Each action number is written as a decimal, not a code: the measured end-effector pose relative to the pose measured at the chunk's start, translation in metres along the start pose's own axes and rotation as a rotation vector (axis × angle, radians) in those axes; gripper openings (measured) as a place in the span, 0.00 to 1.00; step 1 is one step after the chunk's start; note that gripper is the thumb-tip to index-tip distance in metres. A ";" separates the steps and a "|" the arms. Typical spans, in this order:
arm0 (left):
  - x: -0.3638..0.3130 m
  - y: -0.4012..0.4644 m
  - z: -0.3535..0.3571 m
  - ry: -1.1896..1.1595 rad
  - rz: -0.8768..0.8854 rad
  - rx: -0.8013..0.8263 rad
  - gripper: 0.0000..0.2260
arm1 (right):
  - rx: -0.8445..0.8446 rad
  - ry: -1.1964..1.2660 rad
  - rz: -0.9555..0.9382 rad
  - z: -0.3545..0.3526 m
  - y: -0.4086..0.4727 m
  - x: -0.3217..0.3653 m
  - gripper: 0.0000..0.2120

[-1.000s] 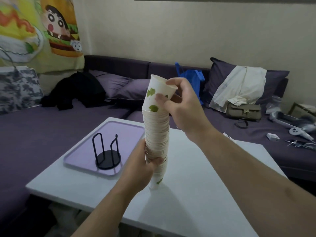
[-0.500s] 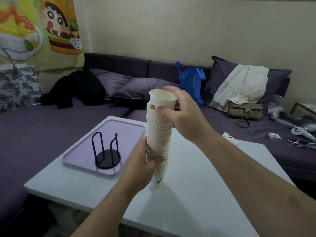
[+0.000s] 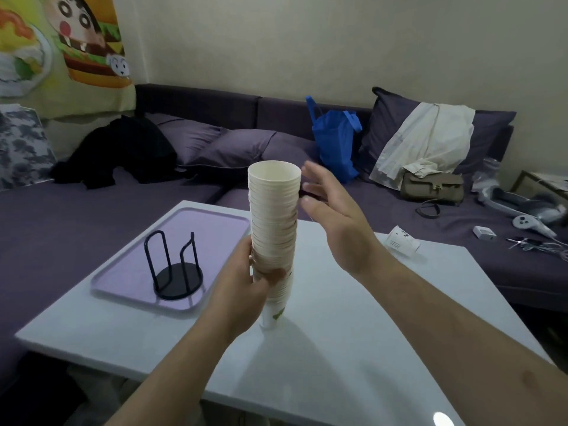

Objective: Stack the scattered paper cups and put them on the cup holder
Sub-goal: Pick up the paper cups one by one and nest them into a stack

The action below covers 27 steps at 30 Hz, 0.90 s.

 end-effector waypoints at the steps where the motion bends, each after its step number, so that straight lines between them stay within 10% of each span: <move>1: 0.000 0.002 0.001 0.010 0.001 -0.003 0.24 | -0.023 -0.033 0.063 -0.005 -0.003 -0.016 0.32; 18: 0.017 0.056 0.026 -0.047 0.022 -0.049 0.23 | -0.067 -0.903 0.897 -0.161 0.014 -0.255 0.47; 27: 0.020 0.062 0.027 -0.013 0.024 -0.066 0.24 | -0.101 -1.069 0.826 -0.167 0.029 -0.281 0.38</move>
Point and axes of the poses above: each hand's wrist, its own y-axis towards the middle knuckle, its own z-axis out of the palm, x = y × z, the point moved 1 cm from there along y, towards the middle knuckle, and after that the axes turned 10 degrees about x, right-handed, at the moved point
